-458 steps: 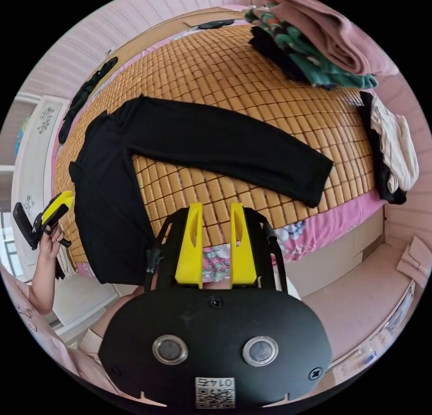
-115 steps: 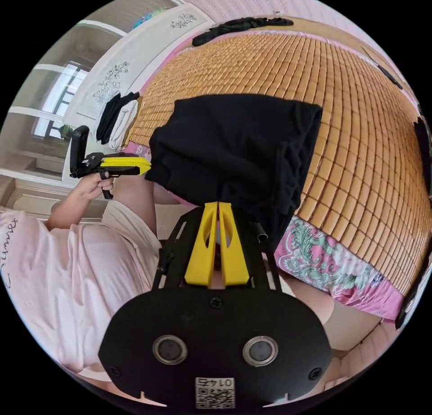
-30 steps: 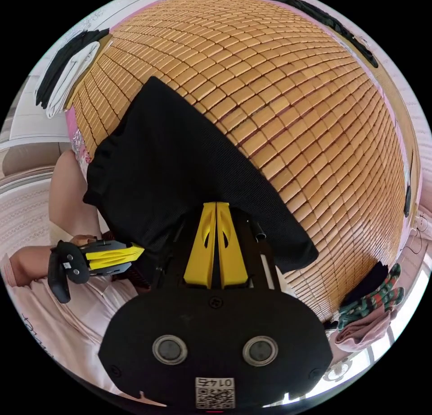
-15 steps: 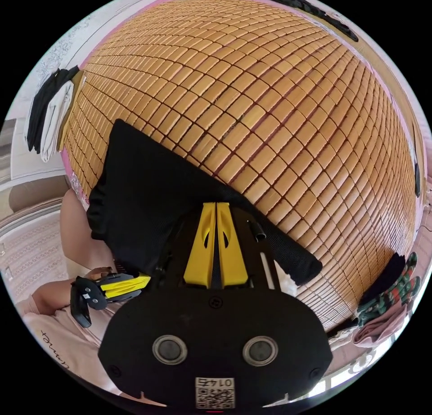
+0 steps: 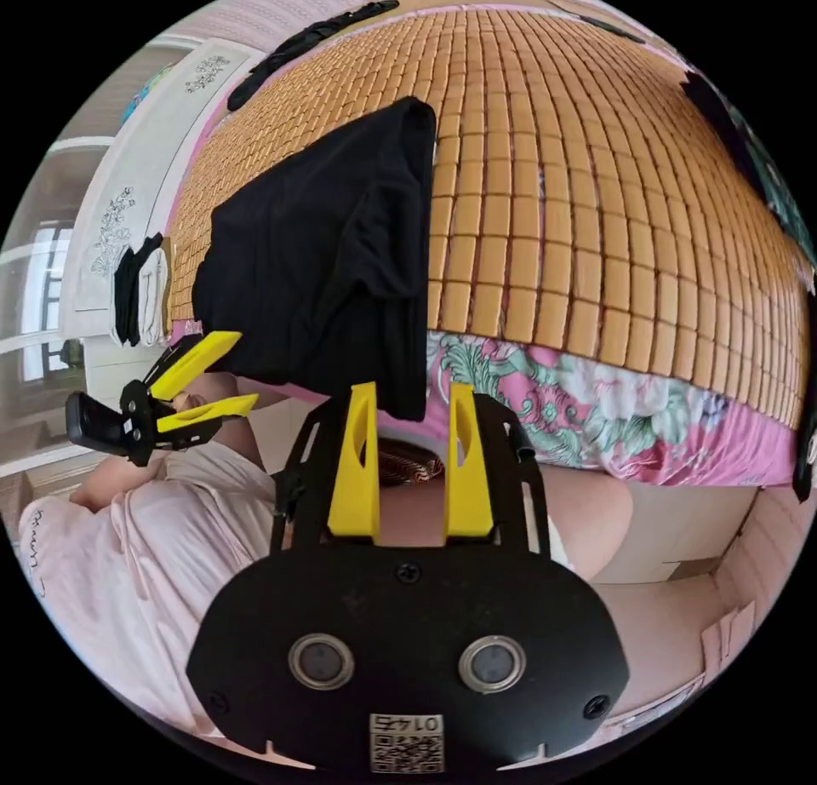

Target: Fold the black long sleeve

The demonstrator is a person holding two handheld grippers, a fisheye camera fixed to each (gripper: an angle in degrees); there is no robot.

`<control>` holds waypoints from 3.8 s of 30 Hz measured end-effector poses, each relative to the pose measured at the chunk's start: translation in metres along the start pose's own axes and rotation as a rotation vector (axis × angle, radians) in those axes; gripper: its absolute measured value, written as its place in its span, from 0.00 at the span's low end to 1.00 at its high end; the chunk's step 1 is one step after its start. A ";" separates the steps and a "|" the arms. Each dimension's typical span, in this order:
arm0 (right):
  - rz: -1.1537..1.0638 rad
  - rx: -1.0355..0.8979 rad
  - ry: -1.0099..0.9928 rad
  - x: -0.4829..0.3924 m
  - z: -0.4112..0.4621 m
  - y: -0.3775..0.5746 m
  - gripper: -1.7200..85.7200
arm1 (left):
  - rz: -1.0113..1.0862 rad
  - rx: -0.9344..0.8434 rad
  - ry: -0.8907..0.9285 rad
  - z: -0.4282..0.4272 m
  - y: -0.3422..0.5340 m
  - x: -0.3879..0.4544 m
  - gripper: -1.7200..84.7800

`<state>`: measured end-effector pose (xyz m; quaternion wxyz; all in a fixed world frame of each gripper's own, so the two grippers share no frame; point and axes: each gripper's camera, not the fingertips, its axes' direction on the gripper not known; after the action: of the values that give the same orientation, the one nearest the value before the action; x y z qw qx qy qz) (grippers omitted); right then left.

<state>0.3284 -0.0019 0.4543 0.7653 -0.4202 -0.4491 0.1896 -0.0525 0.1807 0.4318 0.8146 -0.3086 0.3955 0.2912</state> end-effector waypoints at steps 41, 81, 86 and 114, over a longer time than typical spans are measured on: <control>0.225 0.578 -0.785 0.213 -0.201 0.111 0.03 | 0.284 0.004 0.206 -0.030 -0.029 0.045 0.01; -0.589 0.055 -0.285 -0.111 0.059 -0.116 0.04 | -0.533 -0.233 0.053 -0.055 0.074 -0.127 0.18; -0.659 0.074 -0.110 -0.142 0.103 -0.132 0.06 | -0.498 -0.283 0.053 -0.038 0.074 -0.116 0.17; -0.668 0.380 -0.352 -0.134 0.104 0.055 0.05 | -0.411 0.030 -0.093 -0.122 0.134 -0.024 0.01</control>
<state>0.1746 -0.0109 0.3642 0.7602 -0.0643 -0.6416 0.0791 -0.2181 0.1714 0.3540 0.8786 -0.3570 0.2907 0.1269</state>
